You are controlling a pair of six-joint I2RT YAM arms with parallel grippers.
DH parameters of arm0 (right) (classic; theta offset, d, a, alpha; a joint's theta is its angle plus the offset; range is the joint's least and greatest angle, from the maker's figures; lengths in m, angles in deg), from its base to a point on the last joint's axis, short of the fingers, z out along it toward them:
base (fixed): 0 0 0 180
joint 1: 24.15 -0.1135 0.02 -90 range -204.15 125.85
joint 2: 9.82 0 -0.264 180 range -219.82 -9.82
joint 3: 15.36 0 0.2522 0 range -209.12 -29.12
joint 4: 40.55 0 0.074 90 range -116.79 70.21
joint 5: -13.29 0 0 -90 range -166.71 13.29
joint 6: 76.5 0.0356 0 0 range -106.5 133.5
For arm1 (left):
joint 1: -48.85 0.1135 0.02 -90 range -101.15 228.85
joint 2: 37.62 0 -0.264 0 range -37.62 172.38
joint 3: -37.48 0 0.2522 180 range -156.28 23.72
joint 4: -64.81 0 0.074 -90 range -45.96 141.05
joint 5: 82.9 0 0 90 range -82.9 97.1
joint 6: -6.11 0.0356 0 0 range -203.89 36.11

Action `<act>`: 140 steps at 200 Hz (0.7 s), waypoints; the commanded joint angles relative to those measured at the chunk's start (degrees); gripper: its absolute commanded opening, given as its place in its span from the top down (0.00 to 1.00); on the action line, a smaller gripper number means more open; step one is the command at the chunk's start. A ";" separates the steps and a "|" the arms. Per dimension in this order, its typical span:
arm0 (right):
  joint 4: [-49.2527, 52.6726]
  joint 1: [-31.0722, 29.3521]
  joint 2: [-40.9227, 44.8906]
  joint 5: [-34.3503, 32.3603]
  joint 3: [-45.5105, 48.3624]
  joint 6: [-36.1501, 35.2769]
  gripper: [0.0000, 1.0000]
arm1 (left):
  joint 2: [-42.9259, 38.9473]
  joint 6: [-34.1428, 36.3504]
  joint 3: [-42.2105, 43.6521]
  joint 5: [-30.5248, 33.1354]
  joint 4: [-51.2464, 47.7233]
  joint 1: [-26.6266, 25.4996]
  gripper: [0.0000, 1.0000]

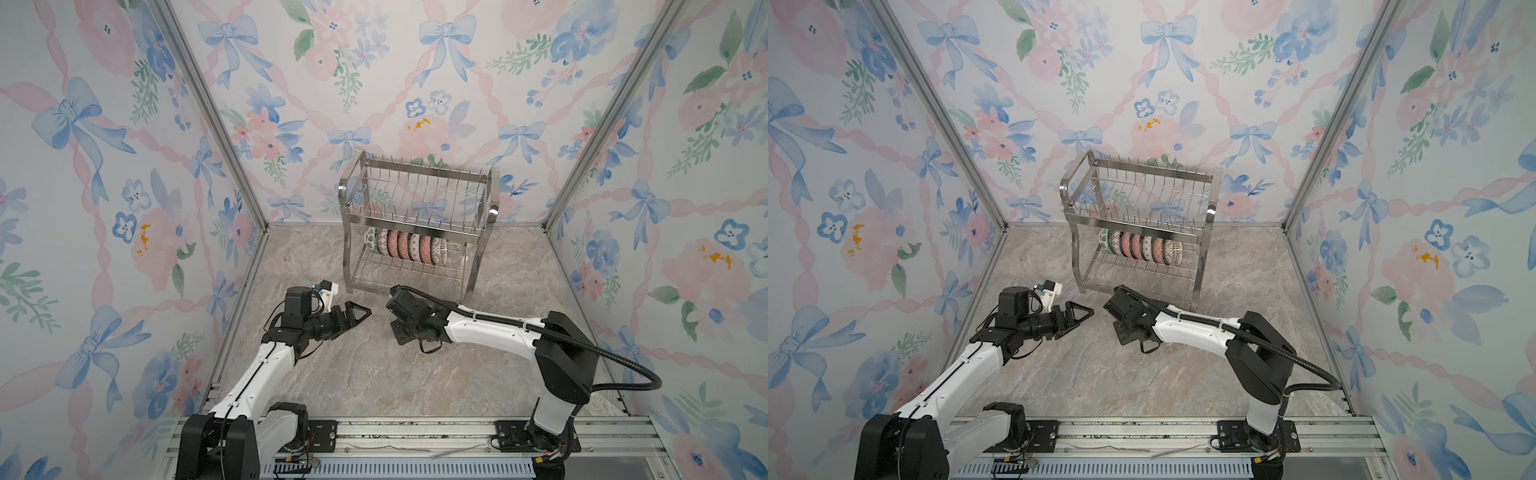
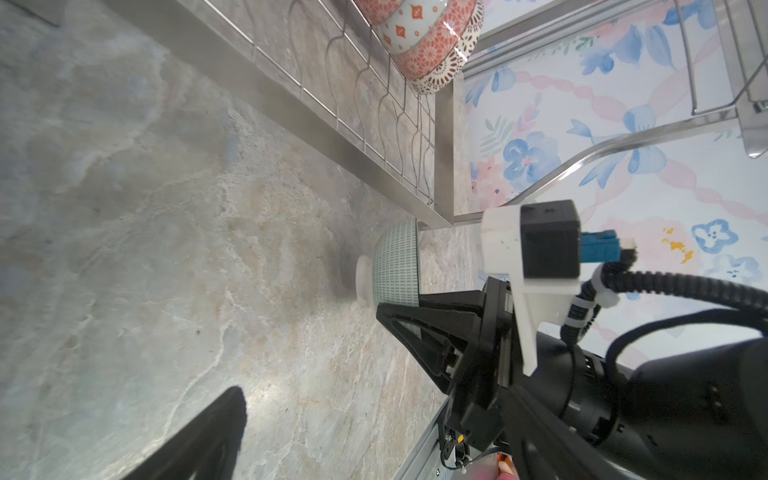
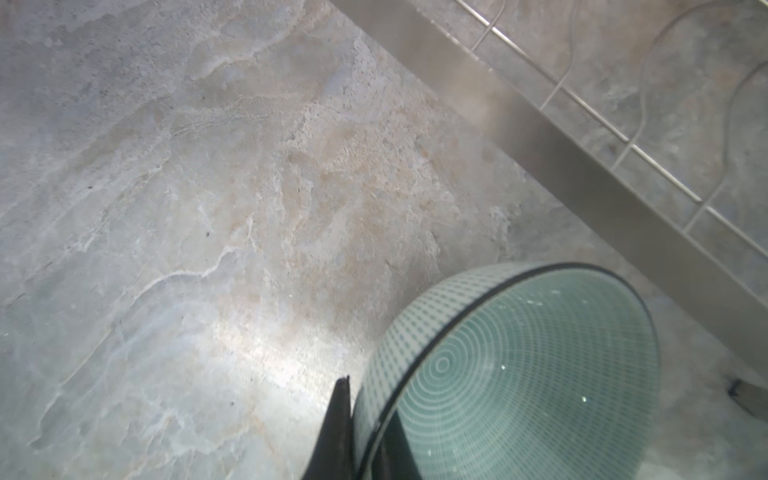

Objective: Load the bowls into the dish rack
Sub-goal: 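Lift the pale green bowl with the right gripper while the left withdraws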

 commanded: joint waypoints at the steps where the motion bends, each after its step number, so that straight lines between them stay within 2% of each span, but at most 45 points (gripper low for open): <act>1: -1.34 2.06 9.53 1.49 3.35 -1.61 1.00 | 1.15 -0.35 -3.88 3.94 0.35 -2.86 0.02; 40: -2.58 6.06 22.17 5.57 12.47 -2.04 1.00 | 4.96 -0.25 -9.42 7.02 0.33 -8.75 0.02; 77: 0.62 11.79 33.54 7.93 19.53 -0.18 1.00 | 8.40 0.28 -14.57 7.85 0.42 -12.75 0.02; 111: 4.13 20.62 44.87 10.05 24.19 1.55 1.00 | 10.57 1.15 -17.28 8.87 0.40 -15.92 0.02; 140: 3.80 31.78 51.66 14.19 26.26 2.31 1.00 | 12.16 1.13 -18.79 11.05 1.82 -18.90 0.02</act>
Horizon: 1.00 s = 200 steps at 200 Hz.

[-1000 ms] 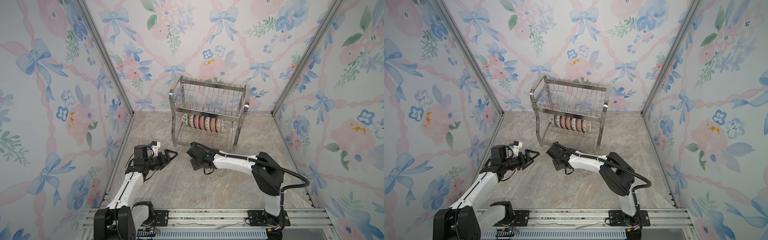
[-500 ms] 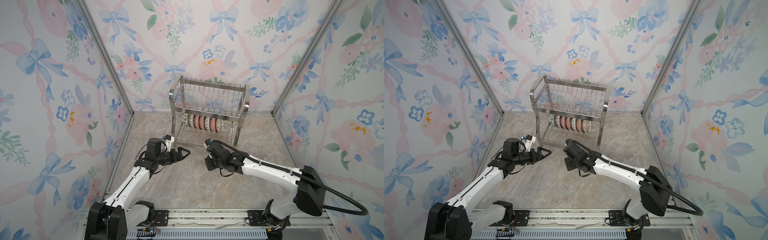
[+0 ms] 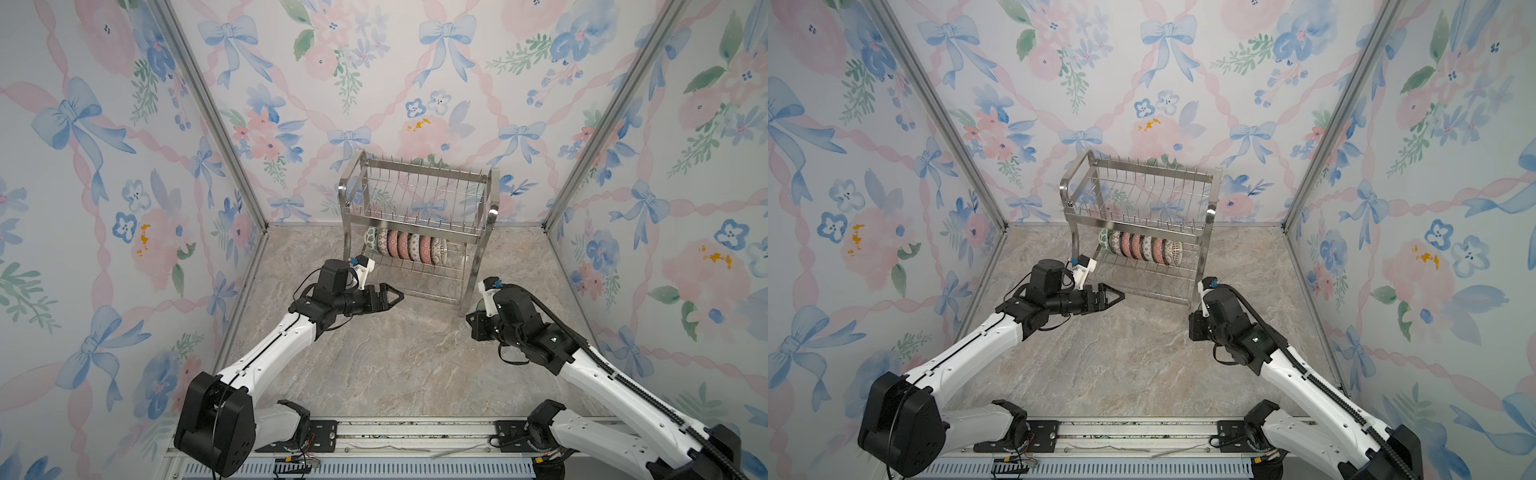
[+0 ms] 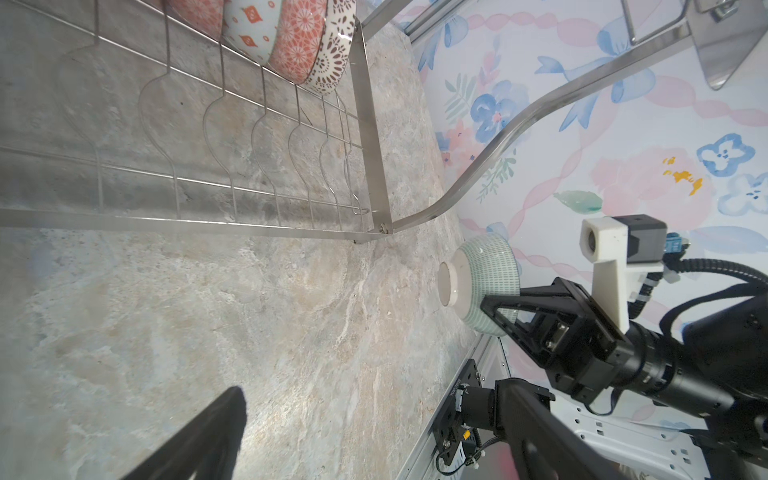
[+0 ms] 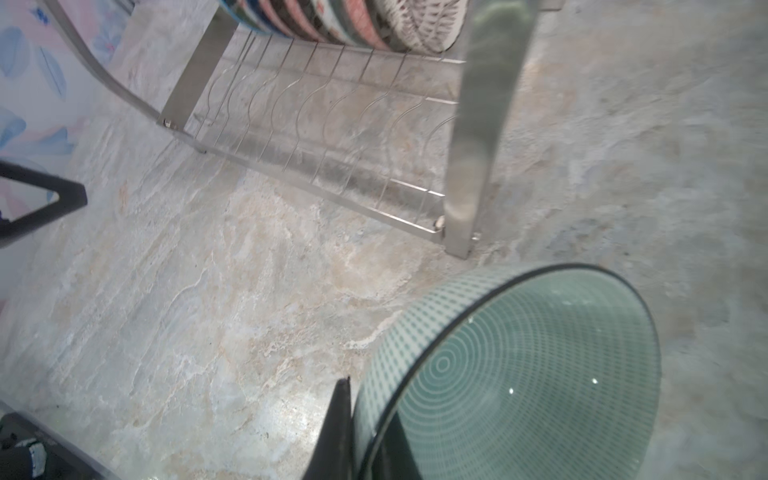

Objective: Load the bowls into the dish rack
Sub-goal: 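Lift the pale green bowl with the right gripper while the left withdraws, then lower the green bowl upright into the rack slot beside the row with the right gripper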

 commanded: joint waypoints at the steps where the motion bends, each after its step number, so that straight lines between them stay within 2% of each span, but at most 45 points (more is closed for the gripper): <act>1: -0.11 7.32 4.37 4.68 0.96 0.81 1.00 | 1.30 0.80 -1.68 2.06 1.91 -2.02 0.02; 24: -4.01 16.95 5.21 10.12 2.04 1.96 1.00 | 3.31 -1.04 -1.76 2.44 5.94 -4.10 0.02; 41: -8.55 23.35 2.80 14.64 2.36 3.52 1.00 | 5.23 -2.56 -2.07 1.31 9.86 -5.83 0.02; 77: -20.95 30.63 -6.67 19.69 1.78 6.74 1.00 | 8.95 -5.78 -3.07 3.18 15.35 -8.57 0.02; 137: -40.51 31.88 -21.75 26.11 -2.47 11.31 1.00 | 12.04 -6.84 -3.87 7.70 15.63 -9.70 0.02; 167: -45.87 31.97 -27.16 28.35 -6.46 11.25 1.00 | 12.39 -6.67 -4.18 8.32 14.88 -9.73 0.02; 200: -55.19 31.80 -34.00 31.92 -9.80 16.22 1.00 | 12.78 -5.71 -5.42 9.29 12.87 -9.73 0.02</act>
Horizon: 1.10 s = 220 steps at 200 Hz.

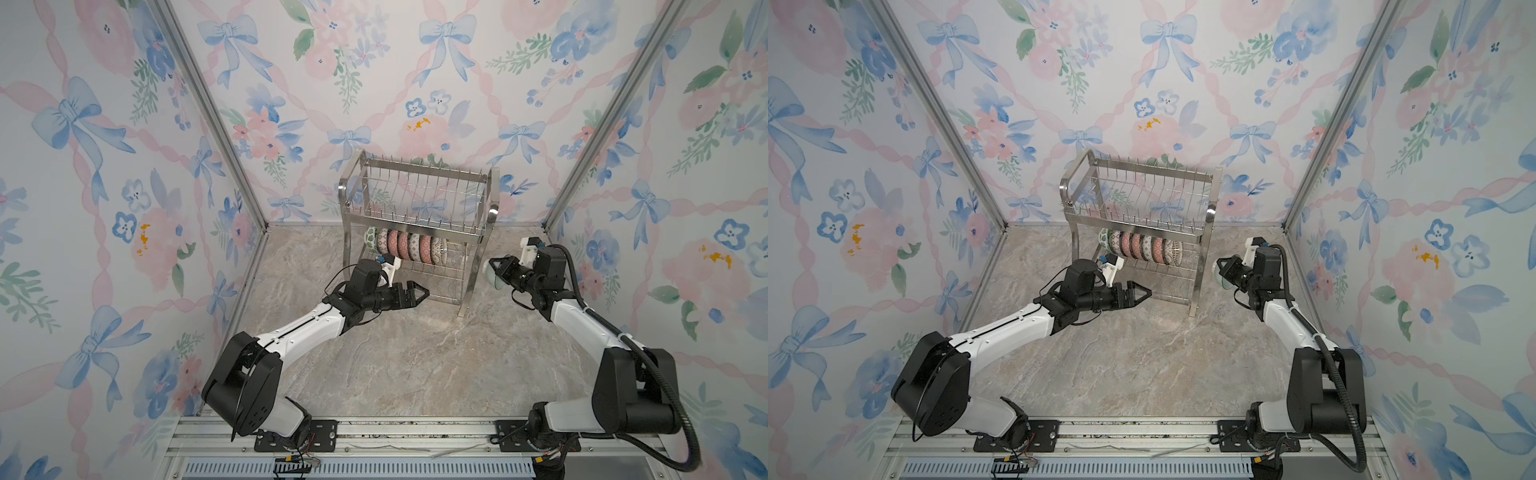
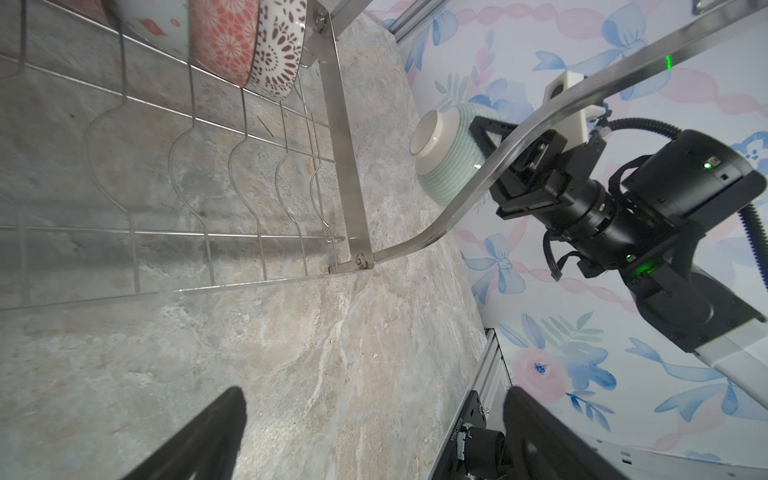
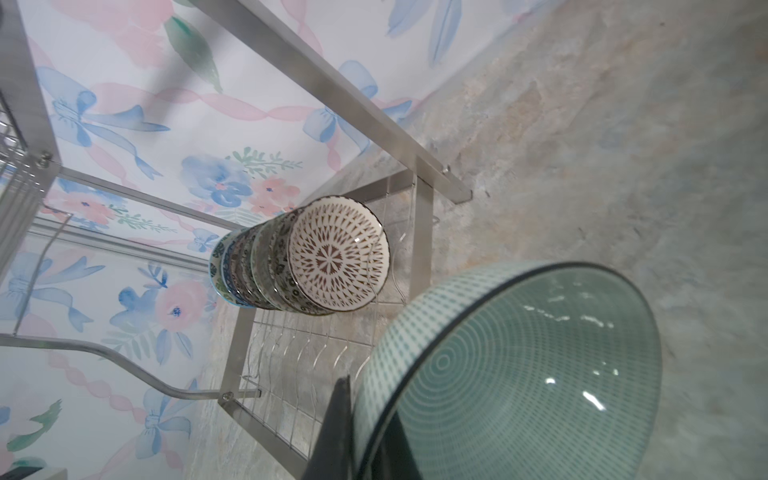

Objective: Load the bowls into the dish rack
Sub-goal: 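Lower the green bowl upright into the rack slot beside the row with the right gripper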

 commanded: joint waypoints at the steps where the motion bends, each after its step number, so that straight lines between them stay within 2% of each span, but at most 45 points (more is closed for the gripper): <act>1: -13.28 0.06 -3.56 4.64 -4.05 4.19 1.00 | 0.95 0.51 -2.40 1.27 -1.26 -0.33 0.02; 64: -19.03 -3.56 -11.59 6.90 -10.01 5.76 1.00 | 1.72 1.52 -4.04 1.80 -3.13 -0.38 0.02; 114: -26.04 -4.49 -18.85 10.16 -13.34 9.93 1.00 | 1.98 2.22 -4.60 2.32 -4.40 -0.14 0.02; 220: -36.29 -7.70 -27.95 14.24 -16.26 14.67 1.00 | 2.49 2.76 -4.49 2.06 -4.76 0.49 0.02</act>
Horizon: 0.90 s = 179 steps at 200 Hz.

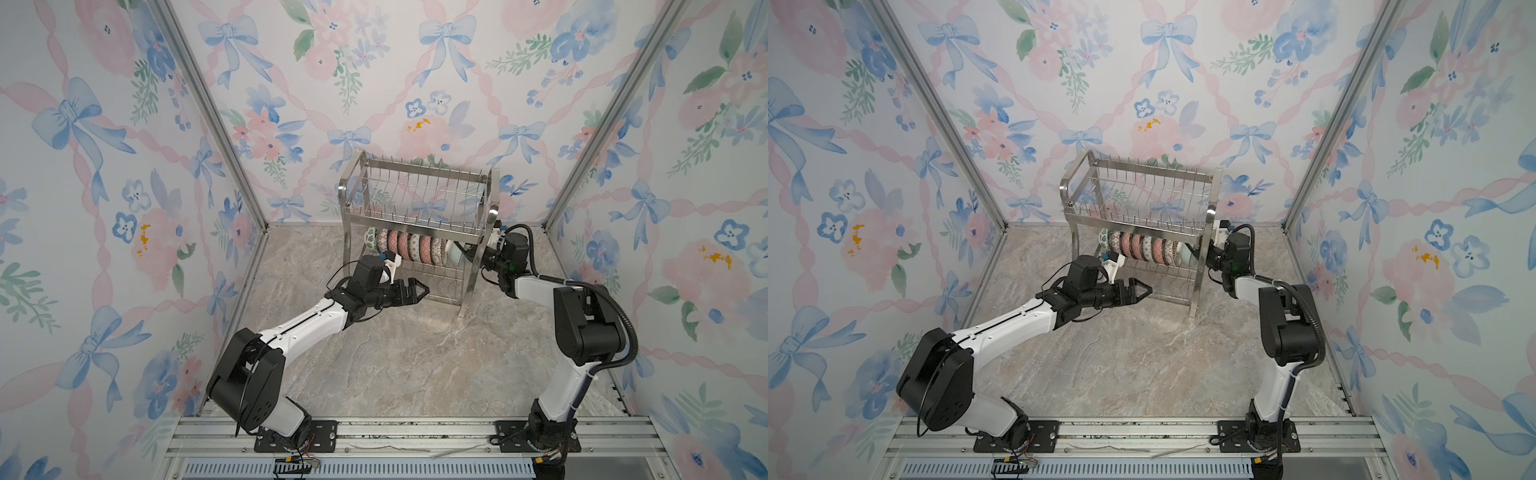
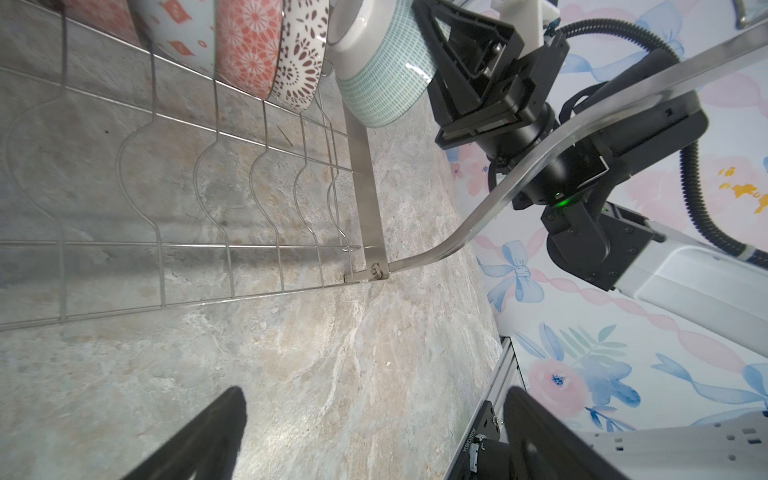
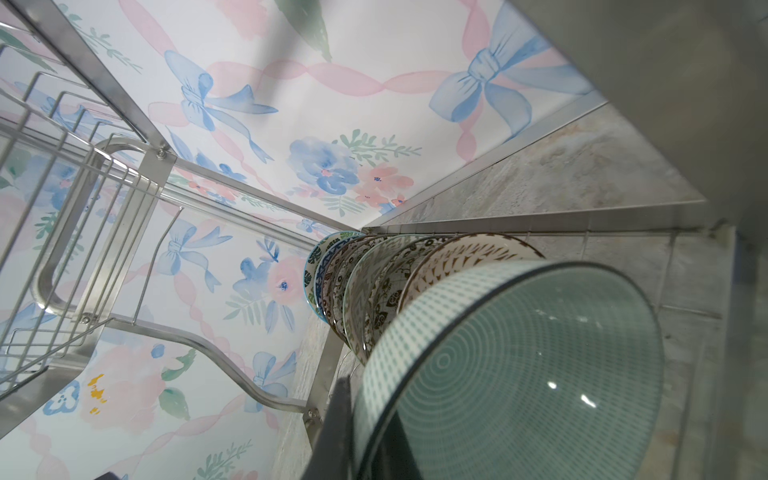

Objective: Load the bowls into the dish rack
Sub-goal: 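Lower the green bowl upright into the rack slot beside the row with the right gripper, then press the green bowl against the row of bowls with the right gripper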

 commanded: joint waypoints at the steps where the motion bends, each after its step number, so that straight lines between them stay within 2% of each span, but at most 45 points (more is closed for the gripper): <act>1: -8.32 -0.64 -1.81 2.18 -3.61 1.42 1.00 | 0.61 1.43 -1.05 0.14 -0.79 0.36 0.02; 29: -12.57 -0.64 -4.83 3.58 -4.48 3.99 1.00 | 0.43 1.49 -0.69 0.21 -0.81 0.46 0.02; 179: -21.36 0.20 -13.92 6.66 -6.52 7.83 1.00 | 0.02 1.89 1.06 -0.12 -0.79 2.05 0.02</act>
